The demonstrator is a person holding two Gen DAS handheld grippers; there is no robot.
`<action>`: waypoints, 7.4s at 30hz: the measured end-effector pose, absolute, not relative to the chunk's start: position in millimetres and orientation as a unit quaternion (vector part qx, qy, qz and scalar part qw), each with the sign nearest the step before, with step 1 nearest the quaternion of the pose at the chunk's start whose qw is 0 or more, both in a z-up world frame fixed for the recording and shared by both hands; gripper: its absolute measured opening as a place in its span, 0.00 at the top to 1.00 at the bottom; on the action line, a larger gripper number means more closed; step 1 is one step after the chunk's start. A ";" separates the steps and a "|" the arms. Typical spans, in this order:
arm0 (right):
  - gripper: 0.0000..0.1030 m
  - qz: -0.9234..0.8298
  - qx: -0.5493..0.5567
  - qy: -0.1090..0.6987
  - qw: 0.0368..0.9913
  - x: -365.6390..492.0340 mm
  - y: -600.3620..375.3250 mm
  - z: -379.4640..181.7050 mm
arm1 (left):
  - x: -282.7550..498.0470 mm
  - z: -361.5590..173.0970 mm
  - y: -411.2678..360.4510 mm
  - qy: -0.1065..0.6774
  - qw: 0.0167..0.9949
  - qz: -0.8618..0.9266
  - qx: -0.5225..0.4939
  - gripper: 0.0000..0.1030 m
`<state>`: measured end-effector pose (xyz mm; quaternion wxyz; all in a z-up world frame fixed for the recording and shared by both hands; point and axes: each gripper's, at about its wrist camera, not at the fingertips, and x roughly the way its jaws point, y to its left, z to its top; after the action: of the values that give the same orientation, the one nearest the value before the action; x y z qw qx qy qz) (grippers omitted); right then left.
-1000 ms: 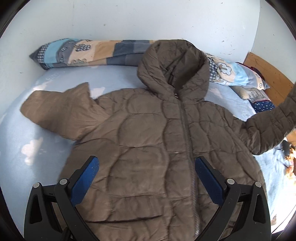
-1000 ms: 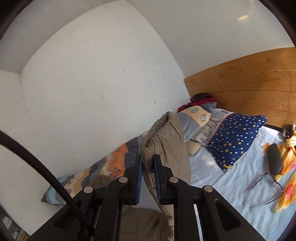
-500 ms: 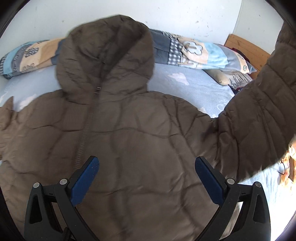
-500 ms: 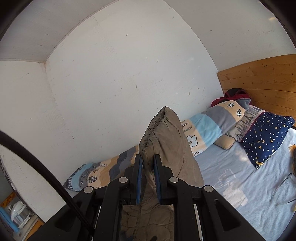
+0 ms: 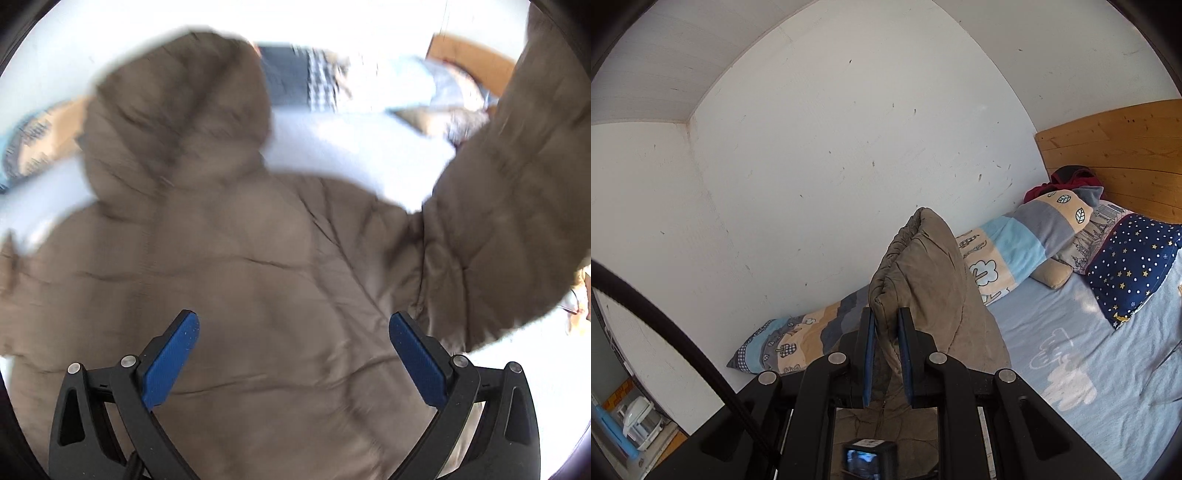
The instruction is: Fold large clothes
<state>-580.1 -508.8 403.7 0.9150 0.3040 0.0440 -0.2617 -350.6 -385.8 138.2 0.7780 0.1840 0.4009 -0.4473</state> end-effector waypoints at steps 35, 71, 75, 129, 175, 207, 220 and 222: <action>0.73 -0.093 0.272 0.387 0.876 -259.5 -363.8 135.3 | -143.9 166.9 -133.0 0.440 0.873 -0.206 0.031 0.00; 0.66 -0.379 0.322 0.458 0.737 -396.0 -542.7 110.7 | -164.4 116.6 -243.3 0.457 0.836 -0.278 0.118 0.00; 0.55 -0.334 0.279 0.426 0.793 -377.3 -504.2 145.8 | -172.5 132.1 -241.9 0.410 0.858 -0.285 0.125 0.00; 0.50 -0.164 0.171 0.436 0.868 -293.4 -380.5 149.2 | 71.9 94.1 100.8 0.507 0.788 -0.135 -0.323 0.18; 0.39 -0.180 0.178 0.489 0.835 -279.9 -398.4 107.2 | 105.6 184.2 60.6 0.353 0.821 -0.229 -0.387 0.87; 0.39 -0.192 0.408 0.254 0.856 -422.8 -509.8 229.0 | -215.6 272.1 -255.6 0.373 0.748 -0.525 -0.161 0.87; 0.38 -0.228 0.451 0.267 0.821 -470.4 -551.9 208.4 | -295.2 118.4 -379.2 0.483 0.708 -0.514 0.022 0.82; 0.38 -0.225 0.456 0.277 0.815 -468.2 -553.6 202.3 | -296.7 111.2 -377.0 0.494 0.698 -0.518 0.030 0.75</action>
<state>-468.2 -553.6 202.3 0.8151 0.4562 0.2769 -0.2253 -296.7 -377.0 111.2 0.6979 0.0305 0.4939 -0.5178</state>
